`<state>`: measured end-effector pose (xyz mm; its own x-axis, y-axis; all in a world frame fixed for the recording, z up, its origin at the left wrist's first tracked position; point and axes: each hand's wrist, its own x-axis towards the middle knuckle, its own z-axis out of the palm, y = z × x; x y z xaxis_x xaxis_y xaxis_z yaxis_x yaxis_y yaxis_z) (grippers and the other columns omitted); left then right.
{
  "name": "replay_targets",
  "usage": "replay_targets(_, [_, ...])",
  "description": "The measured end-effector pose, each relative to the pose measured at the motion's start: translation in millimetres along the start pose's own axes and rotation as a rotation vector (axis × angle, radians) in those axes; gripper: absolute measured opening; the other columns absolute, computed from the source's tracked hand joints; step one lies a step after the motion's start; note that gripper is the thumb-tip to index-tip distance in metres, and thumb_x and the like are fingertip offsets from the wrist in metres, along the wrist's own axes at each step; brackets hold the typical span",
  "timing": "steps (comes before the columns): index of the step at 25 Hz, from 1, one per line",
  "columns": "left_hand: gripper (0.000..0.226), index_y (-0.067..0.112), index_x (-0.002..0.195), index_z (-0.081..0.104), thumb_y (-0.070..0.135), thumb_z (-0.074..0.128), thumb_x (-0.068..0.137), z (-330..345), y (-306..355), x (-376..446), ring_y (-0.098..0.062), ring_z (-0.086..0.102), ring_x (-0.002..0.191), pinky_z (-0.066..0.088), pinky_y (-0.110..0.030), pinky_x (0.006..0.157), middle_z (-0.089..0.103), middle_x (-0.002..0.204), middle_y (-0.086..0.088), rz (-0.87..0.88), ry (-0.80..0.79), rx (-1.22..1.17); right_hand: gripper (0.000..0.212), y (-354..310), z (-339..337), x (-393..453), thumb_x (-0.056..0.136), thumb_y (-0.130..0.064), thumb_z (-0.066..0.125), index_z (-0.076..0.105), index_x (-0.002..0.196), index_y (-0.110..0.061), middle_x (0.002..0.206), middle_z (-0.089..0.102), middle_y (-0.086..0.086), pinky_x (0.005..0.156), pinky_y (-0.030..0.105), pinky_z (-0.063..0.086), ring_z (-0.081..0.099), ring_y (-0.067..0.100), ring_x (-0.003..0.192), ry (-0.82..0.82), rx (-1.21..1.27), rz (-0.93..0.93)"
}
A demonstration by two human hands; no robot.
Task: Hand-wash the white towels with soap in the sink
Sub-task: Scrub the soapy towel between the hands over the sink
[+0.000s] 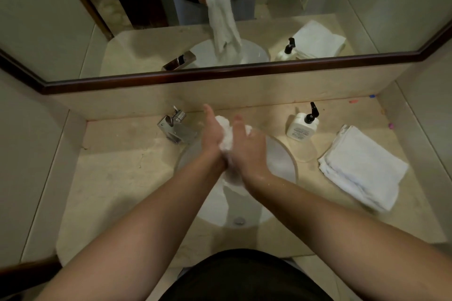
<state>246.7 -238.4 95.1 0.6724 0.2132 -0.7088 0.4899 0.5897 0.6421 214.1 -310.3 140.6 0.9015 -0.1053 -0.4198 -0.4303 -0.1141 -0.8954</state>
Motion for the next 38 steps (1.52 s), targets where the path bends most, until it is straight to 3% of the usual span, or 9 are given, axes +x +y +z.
replay_targets(5, [0.102, 0.014, 0.096, 0.079, 0.101, 0.037, 0.060, 4.4, -16.3, -14.4, -0.028, 0.071, 0.103, 0.050, -0.047, 0.101, 0.076, 0.102, -0.011, 0.037, -0.065, 0.237, 0.047, -9.9, -0.7, 36.1, 0.098, -0.055, 0.046, 0.060, 0.075, -0.017, 0.086, 0.071, 0.010, 0.077, 0.037, 0.057, 0.069, 0.023, 0.081, 0.176, 0.019, 0.080])
replay_targets(9, [0.099, 0.007, 0.107, 0.070, 0.093, 0.035, 0.074, -12.6, -4.1, -8.2, -0.031, 0.072, 0.096, 0.058, -0.040, 0.087, 0.073, 0.106, -0.016, -0.039, 0.049, 0.116, 0.045, 14.0, 11.3, 4.5, 0.100, -0.050, 0.045, 0.059, 0.070, -0.020, 0.073, 0.067, 0.000, 0.061, 0.026, 0.051, 0.065, 0.012, 0.068, 0.036, -0.026, 0.015])
replay_targets(17, [0.094, 0.008, 0.088, 0.065, 0.095, 0.037, 0.071, -26.1, -20.7, -11.4, -0.024, 0.069, 0.078, 0.056, -0.037, 0.078, 0.071, 0.073, -0.004, -0.072, 0.090, 0.146, 0.050, 32.9, 16.4, -5.9, 0.100, -0.053, 0.044, 0.064, 0.075, -0.015, 0.078, 0.071, 0.005, 0.070, 0.034, 0.056, 0.069, 0.018, 0.074, 0.064, 0.010, 0.105])
replay_targets(20, [0.125, 0.013, 0.120, 0.069, 0.107, 0.041, 0.043, -27.6, -29.5, -19.7, -0.026, 0.068, 0.107, 0.049, -0.044, 0.100, 0.074, 0.109, -0.006, -0.151, -0.081, 0.262, 0.051, 20.0, 11.4, 12.0, 0.101, -0.049, 0.044, 0.057, 0.064, -0.016, 0.066, 0.063, 0.002, 0.066, 0.035, 0.051, 0.062, 0.017, 0.065, 0.161, -0.003, 0.038])
replay_targets(22, [0.115, 0.018, 0.112, 0.073, 0.107, 0.034, 0.049, -24.2, -27.0, -26.9, -0.024, 0.068, 0.107, 0.046, -0.046, 0.104, 0.075, 0.109, -0.005, -0.070, -0.098, 0.332, 0.051, 20.3, 9.0, 28.4, 0.100, -0.053, 0.044, 0.057, 0.065, -0.017, 0.067, 0.062, 0.002, 0.069, 0.037, 0.052, 0.063, 0.019, 0.068, 0.202, 0.006, 0.044])
replay_targets(25, [0.066, 0.024, 0.075, 0.058, 0.082, 0.030, 0.087, -30.0, -18.0, -28.0, -0.012, 0.058, 0.075, 0.049, -0.035, 0.081, 0.063, 0.078, 0.002, 0.036, 0.025, 0.337, 0.054, 37.4, 3.7, 35.5, 0.098, -0.059, 0.042, 0.051, 0.062, -0.020, 0.064, 0.057, 0.000, 0.066, 0.035, 0.047, 0.057, 0.019, 0.064, 0.102, -0.157, 0.018])
replay_targets(28, [0.040, 0.035, 0.072, 0.036, 0.065, 0.036, 0.098, -45.8, -16.1, -28.2, -0.002, 0.037, 0.062, 0.032, -0.023, 0.059, 0.038, 0.070, 0.014, 0.177, 0.037, 0.488, 0.057, 54.0, -11.9, 40.5, 0.098, -0.059, 0.042, 0.052, 0.068, -0.012, 0.073, 0.056, 0.005, 0.071, 0.032, 0.040, 0.052, 0.020, 0.069, 0.070, -0.288, 0.005])
replay_targets(32, [0.030, 0.021, 0.084, 0.062, 0.050, 0.069, 0.087, -76.0, -12.1, -6.3, -0.018, 0.066, 0.084, 0.050, -0.028, 0.070, 0.069, 0.086, 0.002, 0.110, -0.077, 0.627, 0.053, 68.7, -34.3, 44.8, 0.095, -0.051, 0.055, 0.060, 0.077, -0.001, 0.068, 0.058, 0.006, 0.057, 0.026, 0.039, 0.056, 0.021, 0.066, 0.078, -0.431, 0.026])
replay_targets(38, [0.026, 0.009, 0.084, 0.064, 0.007, 0.087, 0.072, -114.6, -31.8, 44.3, -0.029, 0.069, 0.090, 0.057, -0.041, 0.082, 0.071, 0.095, -0.013, 0.169, -0.142, 0.932, 0.050, 94.3, -64.2, 66.1, 0.077, -0.044, 0.081, 0.041, 0.068, -0.014, 0.065, 0.045, 0.000, 0.048, 0.028, 0.028, 0.043, 0.013, 0.056, -0.226, -0.843, 0.105])
